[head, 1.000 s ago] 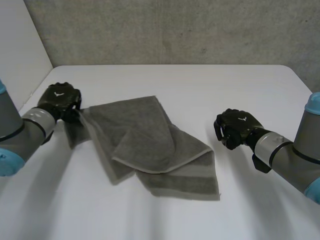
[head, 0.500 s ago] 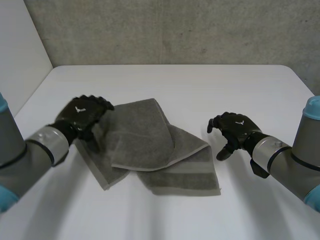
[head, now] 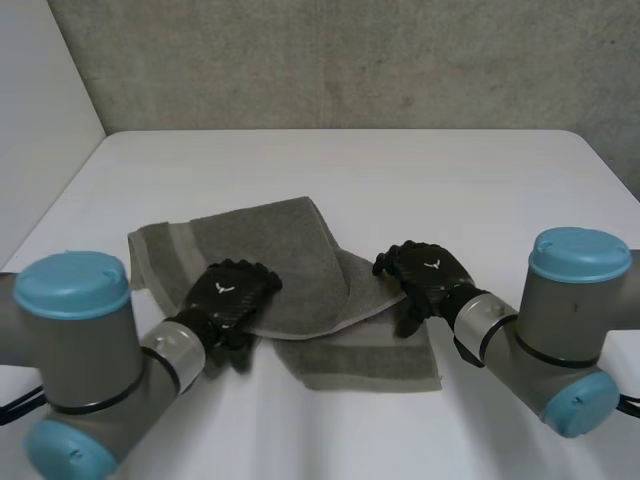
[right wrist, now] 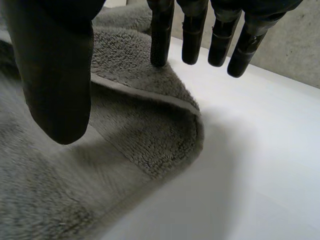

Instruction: Fold the towel.

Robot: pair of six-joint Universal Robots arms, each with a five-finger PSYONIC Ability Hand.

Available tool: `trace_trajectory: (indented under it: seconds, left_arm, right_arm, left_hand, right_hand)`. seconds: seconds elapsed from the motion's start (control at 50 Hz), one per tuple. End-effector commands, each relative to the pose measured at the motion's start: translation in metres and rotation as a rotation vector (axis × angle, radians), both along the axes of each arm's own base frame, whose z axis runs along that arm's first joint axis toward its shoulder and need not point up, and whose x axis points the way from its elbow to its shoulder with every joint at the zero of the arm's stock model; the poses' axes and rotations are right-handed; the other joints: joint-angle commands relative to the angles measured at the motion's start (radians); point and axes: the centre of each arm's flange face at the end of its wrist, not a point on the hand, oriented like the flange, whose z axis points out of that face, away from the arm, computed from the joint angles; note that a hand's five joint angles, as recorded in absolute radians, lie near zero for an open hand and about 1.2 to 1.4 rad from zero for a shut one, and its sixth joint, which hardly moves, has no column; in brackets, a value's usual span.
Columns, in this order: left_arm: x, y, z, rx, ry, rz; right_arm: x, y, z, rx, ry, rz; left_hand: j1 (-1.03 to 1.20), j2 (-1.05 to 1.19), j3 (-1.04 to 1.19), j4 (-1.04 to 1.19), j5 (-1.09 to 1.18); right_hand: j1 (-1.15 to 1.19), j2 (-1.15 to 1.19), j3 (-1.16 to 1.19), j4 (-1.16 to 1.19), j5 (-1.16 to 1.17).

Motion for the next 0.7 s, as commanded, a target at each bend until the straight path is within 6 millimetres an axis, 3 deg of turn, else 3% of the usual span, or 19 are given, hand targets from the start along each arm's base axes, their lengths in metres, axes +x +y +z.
trace_trajectory:
  seconds: [0.02,0.04,0.08,0.12,0.2,0.24,0.3,0.44,0.58,0.6,0.62,0.66,0.68,0.7]
  left_arm:
    - [-0.021,-0.015,-0.006,-0.078,-0.006,0.04]
    - [-0.021,-0.015,-0.006,-0.078,-0.006,0.04]
    - [-0.026,-0.02,-0.001,-0.108,0.001,0.064]
    - [-0.027,-0.023,0.002,-0.123,0.007,0.071]
    - [-0.029,-0.026,0.009,-0.155,0.034,0.084]
    - [-0.031,-0.027,0.015,-0.175,0.069,0.088]
    - [-0.031,-0.028,0.026,-0.196,0.1,0.094]
    - [-0.029,-0.035,0.028,-0.206,0.109,0.107]
    - [-0.012,-0.051,0.03,-0.217,0.096,0.172]
    - [-0.008,-0.053,0.033,-0.224,0.094,0.183]
    - [-0.004,-0.055,0.04,-0.236,0.106,0.192]
    - [0.001,-0.058,0.049,-0.251,0.116,0.206]
    - [0.007,-0.06,0.054,-0.261,0.12,0.222]
    - [0.007,-0.06,0.054,-0.262,0.12,0.222]
  right_arm:
    - [0.005,-0.012,-0.015,0.014,0.001,-0.024]
    - [0.005,-0.012,-0.015,0.014,0.001,-0.024]
    - [0.003,-0.017,-0.011,0.004,-0.028,-0.058]
    - [0.002,-0.018,-0.008,0.001,-0.049,-0.071]
    - [0.001,-0.018,0.008,-0.034,-0.097,-0.077]
    - [-0.001,-0.015,0.039,-0.096,-0.136,-0.072]
    - [-0.002,-0.008,0.055,-0.126,-0.157,-0.05]
    - [-0.004,0.004,0.067,-0.125,-0.18,0.003]
    - [-0.023,-0.005,0.071,-0.109,-0.176,-0.05]
    - [-0.024,-0.005,0.07,-0.105,-0.174,-0.054]
    - [-0.024,-0.005,0.07,-0.101,-0.174,-0.054]
    - [-0.023,-0.004,0.066,-0.092,-0.172,-0.049]
    - [-0.021,-0.002,0.062,-0.079,-0.167,-0.044]
    - [-0.021,-0.002,0.062,-0.078,-0.167,-0.043]
  left_hand:
    - [0.117,0.123,-0.052,-0.059,0.138]
    - [0.118,0.124,-0.052,-0.059,0.138]
    - [0.249,0.255,-0.052,-0.059,0.27]
    - [0.317,0.323,-0.052,-0.059,0.337]
    - [0.485,0.491,-0.052,-0.059,0.505]
    - [0.537,0.544,-0.052,-0.059,0.558]
    - [0.54,0.547,-0.052,-0.059,0.561]
    - [0.663,0.67,-0.052,-0.059,0.684]
    - [0.799,0.805,-0.052,-0.059,0.82]
    - [0.883,0.889,-0.052,-0.059,0.904]
    - [1.108,1.114,-0.052,-0.059,1.128]
    - [1.145,1.151,-0.052,-0.059,1.165]
    - [1.145,1.151,-0.052,-0.059,1.166]
    - [1.145,1.151,-0.052,-0.059,1.166]
  right_hand:
    - [0.405,0.407,-0.044,-0.076,0.387]
    - [0.407,0.409,-0.044,-0.076,0.389]
    - [0.942,0.943,-0.044,-0.076,0.924]
    - [0.961,0.962,-0.044,-0.076,0.943]
    - [0.961,0.963,-0.044,-0.076,0.943]
    - [0.961,0.963,-0.044,-0.076,0.943]
    - [0.961,0.963,-0.044,-0.076,0.943]
    - [0.961,0.963,-0.044,-0.076,0.943]
    - [0.961,0.963,-0.044,-0.076,0.943]
    - [0.961,0.963,-0.044,-0.076,0.943]
    - [0.961,0.963,-0.044,-0.076,0.943]
    - [0.961,0.963,-0.044,-0.076,0.943]
    - [0.61,0.612,-0.044,-0.076,0.592]
    - [0.607,0.608,-0.044,-0.076,0.589]
